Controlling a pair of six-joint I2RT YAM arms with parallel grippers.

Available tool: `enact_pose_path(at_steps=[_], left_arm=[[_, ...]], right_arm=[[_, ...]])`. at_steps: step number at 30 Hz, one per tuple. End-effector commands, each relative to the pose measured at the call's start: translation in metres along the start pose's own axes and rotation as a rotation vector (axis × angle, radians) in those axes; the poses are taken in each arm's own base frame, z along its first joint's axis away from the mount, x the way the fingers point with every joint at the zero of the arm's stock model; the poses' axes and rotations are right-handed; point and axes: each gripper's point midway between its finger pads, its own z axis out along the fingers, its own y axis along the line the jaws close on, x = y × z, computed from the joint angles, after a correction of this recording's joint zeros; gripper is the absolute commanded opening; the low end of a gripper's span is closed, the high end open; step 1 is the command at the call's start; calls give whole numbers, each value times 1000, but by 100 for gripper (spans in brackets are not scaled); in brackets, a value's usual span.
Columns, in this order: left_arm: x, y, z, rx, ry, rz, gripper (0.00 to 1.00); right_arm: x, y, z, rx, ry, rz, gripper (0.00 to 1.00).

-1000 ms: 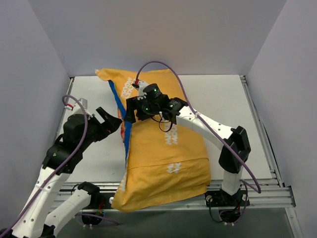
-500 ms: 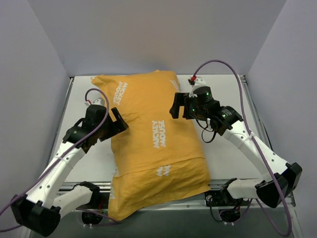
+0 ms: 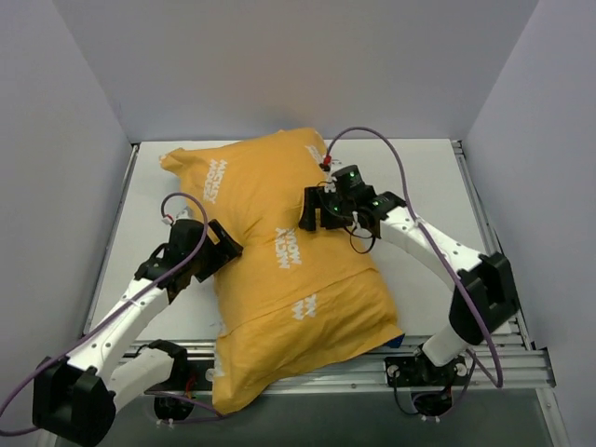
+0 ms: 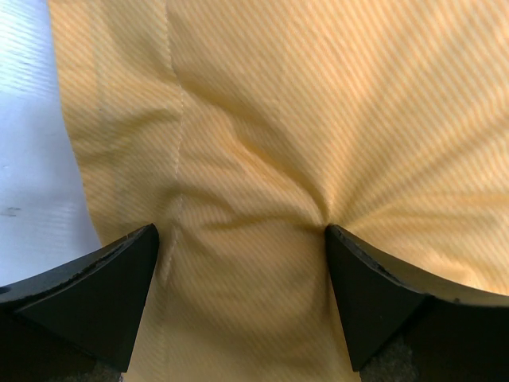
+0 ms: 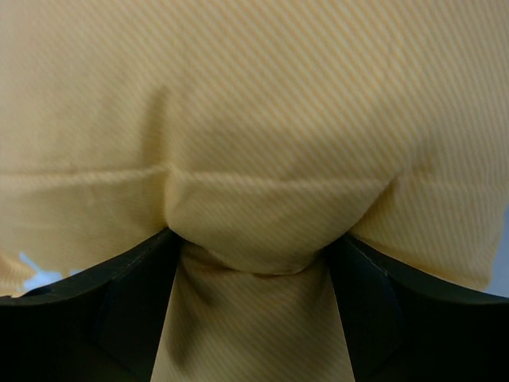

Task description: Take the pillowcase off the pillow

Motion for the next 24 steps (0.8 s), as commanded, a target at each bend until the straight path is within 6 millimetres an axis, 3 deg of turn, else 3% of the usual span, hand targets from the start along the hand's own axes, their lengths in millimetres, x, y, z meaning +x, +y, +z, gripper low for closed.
enact_pose_path(at_steps=[1,3,5,7,8,12,13,14,15,16,17,18,19,20,21,23,24], left_arm=[[15,20,-21,-10,7,-41,94],[5,21,-32,-3,-29,-43,94],[-19,3,-48,51,-89,11,94],[-34,-15,-58,87,-112,108,94],[-48,-42,-72,168,-131,150,94],[-63,-86,-97,292,-135,324,94],[-63,-90,-97,291,-128,373,94],[-68,-101,-107,315,-150,401,94],[-63,-109,-107,316,-151,443,94],[-60,-114,-109,318,-155,489,94],[-59,-124,-114,332,-170,520,94],[-48,-132,-109,327,-161,572,94],[-45,-139,-108,333,-168,610,94],[-41,-144,-106,333,-167,636,94],[-33,-151,-98,319,-164,677,94],[-29,-160,-90,304,-175,714,94],[-28,-167,-81,288,-172,733,94]], right_arm=[[-40,42,57,-155,-53,-156,69],[-63,49,73,-144,-69,-201,68],[-102,58,86,-125,-107,-255,67],[-120,60,95,-102,-117,-295,67],[-151,73,81,-107,-194,-314,67],[-177,73,50,-42,-261,-320,70],[-187,73,24,-24,-307,-310,72],[-171,59,26,16,-279,-283,73],[-171,45,16,79,-301,-254,76],[-180,39,-16,97,-360,-219,77],[-174,29,-23,118,-359,-160,78],[-154,3,-22,187,-326,-117,79],[-152,-3,-47,194,-356,-79,79],[-148,-25,-56,228,-359,-29,80],[-127,-37,-65,232,-341,25,82],[-113,-65,-78,263,-342,98,83],[-91,-80,-74,283,-306,134,83]])
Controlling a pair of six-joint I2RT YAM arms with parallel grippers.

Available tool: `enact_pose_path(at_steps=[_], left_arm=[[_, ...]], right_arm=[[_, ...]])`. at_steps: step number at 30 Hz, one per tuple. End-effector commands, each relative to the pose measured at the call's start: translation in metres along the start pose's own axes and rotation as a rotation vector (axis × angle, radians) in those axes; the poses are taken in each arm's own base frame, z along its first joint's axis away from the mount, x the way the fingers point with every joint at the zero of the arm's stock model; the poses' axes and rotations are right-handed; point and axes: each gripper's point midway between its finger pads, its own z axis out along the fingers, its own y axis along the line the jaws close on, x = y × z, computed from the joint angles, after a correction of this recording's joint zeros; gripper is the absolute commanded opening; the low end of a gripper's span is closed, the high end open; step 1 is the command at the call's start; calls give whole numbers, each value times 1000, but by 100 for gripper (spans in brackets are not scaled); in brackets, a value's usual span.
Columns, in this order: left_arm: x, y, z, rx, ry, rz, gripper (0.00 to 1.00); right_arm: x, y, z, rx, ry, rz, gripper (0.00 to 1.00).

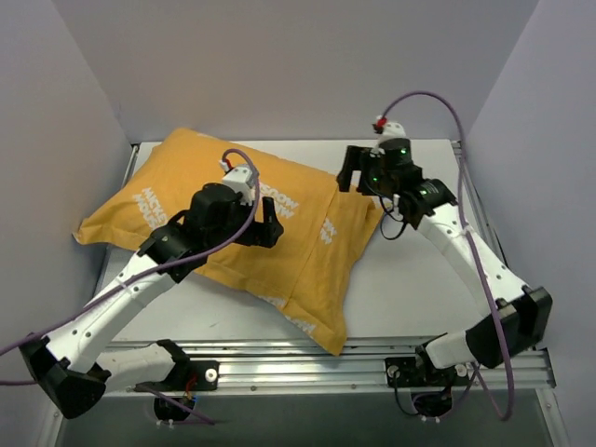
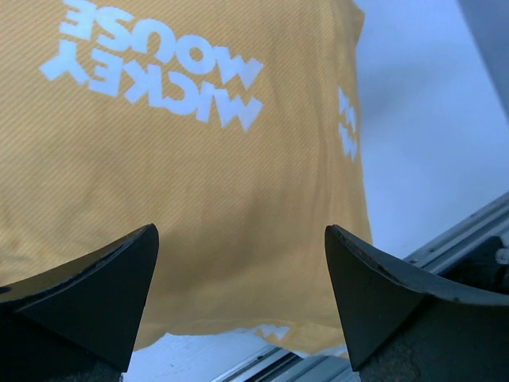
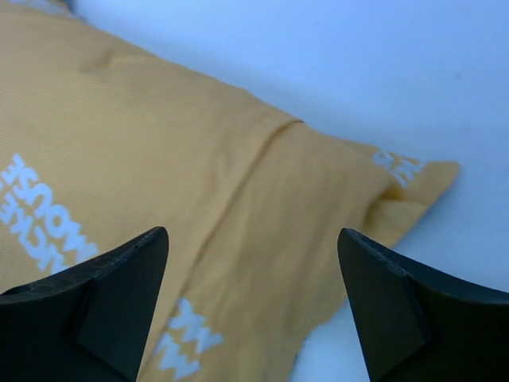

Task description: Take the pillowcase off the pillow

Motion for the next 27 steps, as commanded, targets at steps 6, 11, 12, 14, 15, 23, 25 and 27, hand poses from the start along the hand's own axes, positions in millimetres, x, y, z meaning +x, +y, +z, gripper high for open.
enact_pose_path(at_steps=[6,11,12,14,15,23,25,27], left_arm=[[-22,-31,56,-101,-25,237,94],[-29,-40,70,-95,-43,252,94],[-26,-40,74,-96,-36,253,94],[-22,-40,77,-95,-23,253,94],[-18,-40,79,-87,-7,253,94],[-2,-39,75,-64,21,221,94],[2,-36,73,-68,26,213,94],[4,-35,71,-68,30,208,94]], right_arm=[[56,-59,-22,57,50,231,80],[76,-52,-8,0,72,282,80],[75,-50,-2,-14,63,284,80],[78,-47,4,-27,67,287,80],[81,-47,10,-22,74,283,81],[80,-21,31,-24,66,212,85],[76,-15,34,-24,61,201,85],[77,-5,36,-29,62,179,85]])
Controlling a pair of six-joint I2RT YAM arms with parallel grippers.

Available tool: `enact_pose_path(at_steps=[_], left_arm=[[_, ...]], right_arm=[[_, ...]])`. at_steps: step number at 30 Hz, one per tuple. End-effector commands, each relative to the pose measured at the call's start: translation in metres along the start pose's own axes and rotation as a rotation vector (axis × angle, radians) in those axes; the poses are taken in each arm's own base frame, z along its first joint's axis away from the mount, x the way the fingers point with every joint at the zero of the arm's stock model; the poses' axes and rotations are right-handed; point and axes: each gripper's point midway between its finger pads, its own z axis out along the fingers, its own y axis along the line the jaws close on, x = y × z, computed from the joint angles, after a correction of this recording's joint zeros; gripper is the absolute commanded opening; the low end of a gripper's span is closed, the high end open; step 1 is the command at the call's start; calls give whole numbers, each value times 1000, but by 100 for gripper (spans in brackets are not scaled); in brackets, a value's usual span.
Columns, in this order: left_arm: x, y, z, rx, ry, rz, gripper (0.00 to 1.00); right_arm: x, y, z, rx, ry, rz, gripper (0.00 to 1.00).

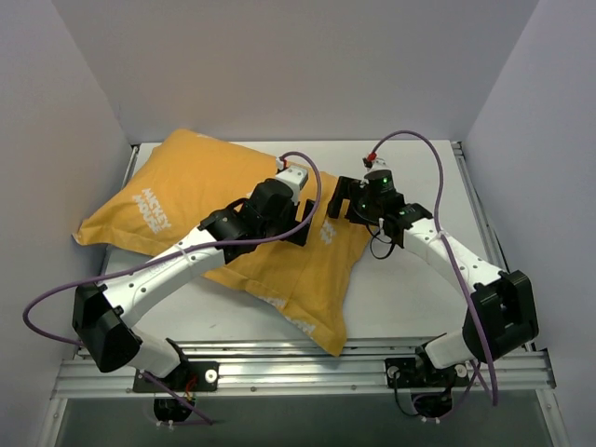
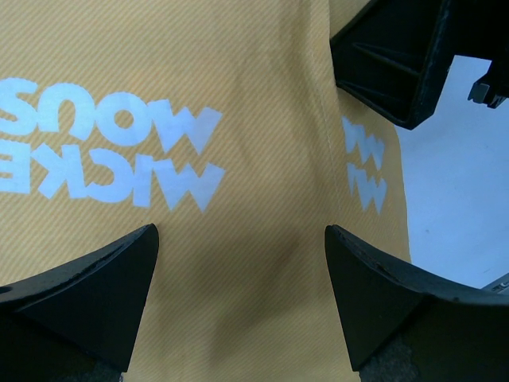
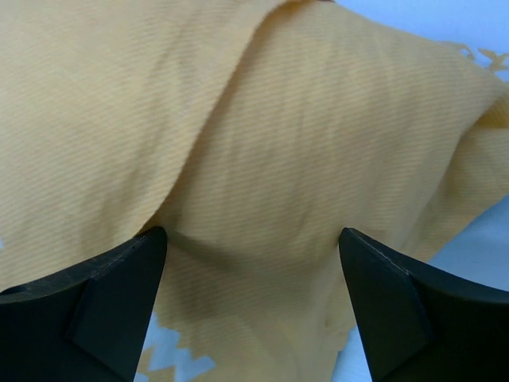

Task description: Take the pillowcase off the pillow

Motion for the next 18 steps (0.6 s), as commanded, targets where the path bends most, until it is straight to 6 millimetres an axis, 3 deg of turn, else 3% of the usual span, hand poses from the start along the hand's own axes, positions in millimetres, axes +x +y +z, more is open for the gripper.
enact_pose_path(at_steps=[1,8,13,18], left_arm=[[-13,-4,-11,32,-57,-38,94],[-13,-1,-13,26,-73,-45,94],[-24,-5,-10,39,-115,-49,94],[-34,-12,0,53,-145,-59,94]], right_arm=[[-28,29,-1,-31,-91,-36,85],[-37,57,4,-77,-105,-53,86],[-40,61,13,-77,-106,-57,85],[-52,75,7,-121,-130,-54,85]])
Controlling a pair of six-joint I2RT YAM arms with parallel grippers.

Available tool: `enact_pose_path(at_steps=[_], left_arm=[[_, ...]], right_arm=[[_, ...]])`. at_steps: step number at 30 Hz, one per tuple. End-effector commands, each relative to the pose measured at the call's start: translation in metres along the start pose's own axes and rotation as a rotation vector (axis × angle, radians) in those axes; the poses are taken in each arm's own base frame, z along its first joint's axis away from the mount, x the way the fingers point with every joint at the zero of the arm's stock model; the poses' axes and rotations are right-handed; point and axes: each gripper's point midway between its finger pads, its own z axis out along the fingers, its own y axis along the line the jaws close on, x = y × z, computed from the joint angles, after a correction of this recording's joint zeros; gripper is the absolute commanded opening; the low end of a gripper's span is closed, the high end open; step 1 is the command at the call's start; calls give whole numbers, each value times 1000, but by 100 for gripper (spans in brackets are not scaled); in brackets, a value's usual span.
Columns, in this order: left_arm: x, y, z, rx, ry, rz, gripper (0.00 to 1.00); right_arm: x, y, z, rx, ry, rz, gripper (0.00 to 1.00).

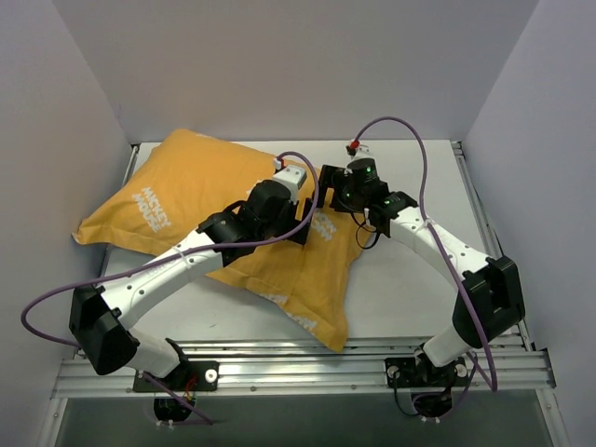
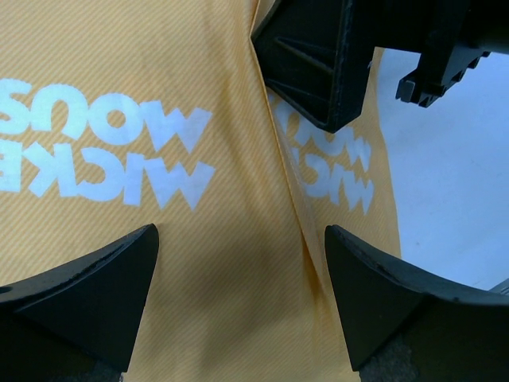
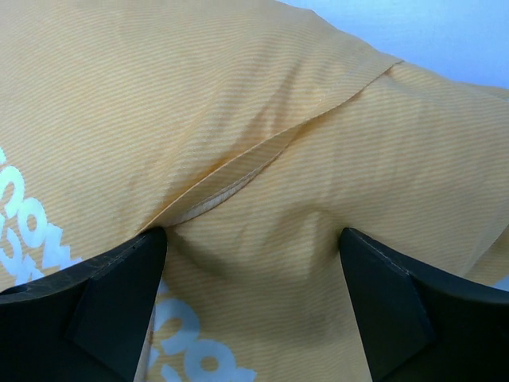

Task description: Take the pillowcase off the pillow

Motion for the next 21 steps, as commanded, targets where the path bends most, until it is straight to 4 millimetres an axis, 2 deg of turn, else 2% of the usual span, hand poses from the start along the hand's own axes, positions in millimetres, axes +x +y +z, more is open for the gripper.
enact_pose_path(at_steps=[1,6,8,10,14,16,17,20,21], left_arm=[[-34,-13,2,40,-114,-39,94],[-42,-12,17,13,-149,-57,95],[-44,-12,22,-2,-153,-60,99],[-42,-9,30,-29,-148,-57,93],[-38,-9,41,-39,-140,-50,70],[-35,-10,46,-42,-135,-50,61],[-32,-9,49,-48,-124,-46,50],[-25,-5,55,-75,-106,-41,37],[-21,-3,57,-83,-96,-43,28]], right_arm=[[-35,32,-8,-85,-96,-9,85],[-34,37,-6,-104,-86,-5,85],[-33,38,-5,-110,-80,0,85],[-31,39,-3,-116,-73,3,85],[-30,40,-3,-119,-74,5,85],[-28,39,-1,-116,-71,7,85],[-29,39,-1,-117,-72,10,85],[-29,36,-3,-106,-72,13,85],[-32,34,-4,-97,-77,14,85]])
